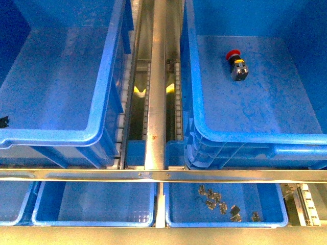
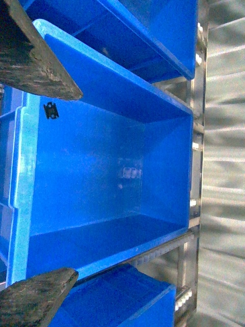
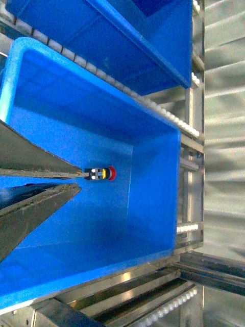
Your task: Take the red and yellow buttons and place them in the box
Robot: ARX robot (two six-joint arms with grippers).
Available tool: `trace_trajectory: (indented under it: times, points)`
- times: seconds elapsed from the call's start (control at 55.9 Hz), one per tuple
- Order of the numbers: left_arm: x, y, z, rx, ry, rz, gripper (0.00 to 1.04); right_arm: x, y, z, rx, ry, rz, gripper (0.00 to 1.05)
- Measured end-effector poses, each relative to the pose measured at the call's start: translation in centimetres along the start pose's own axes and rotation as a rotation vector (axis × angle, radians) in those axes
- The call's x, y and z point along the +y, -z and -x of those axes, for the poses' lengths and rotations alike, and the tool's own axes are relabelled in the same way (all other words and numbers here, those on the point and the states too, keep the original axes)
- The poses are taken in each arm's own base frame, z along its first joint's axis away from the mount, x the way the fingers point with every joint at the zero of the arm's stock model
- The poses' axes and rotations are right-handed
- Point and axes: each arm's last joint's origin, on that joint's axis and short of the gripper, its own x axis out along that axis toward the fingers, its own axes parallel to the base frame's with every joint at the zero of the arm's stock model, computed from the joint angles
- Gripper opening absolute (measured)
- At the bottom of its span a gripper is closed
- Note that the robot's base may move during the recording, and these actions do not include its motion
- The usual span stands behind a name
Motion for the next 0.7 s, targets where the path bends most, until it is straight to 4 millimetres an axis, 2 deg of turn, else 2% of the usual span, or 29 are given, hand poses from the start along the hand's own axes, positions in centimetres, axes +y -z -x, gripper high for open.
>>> trace_trajectory:
  times: [0.197,0.698]
  points:
    - [0.0,0.0,0.0,0.0,0.0,0.0,0.97,0.0,0.6,0.7,-0.014,-0.002,0.0,0.04]
    - [0.0,0.0,0.0,0.0,0.0,0.0,0.97,0.0,0.5,1.8,-0.031,-0.001,0.0,0.04]
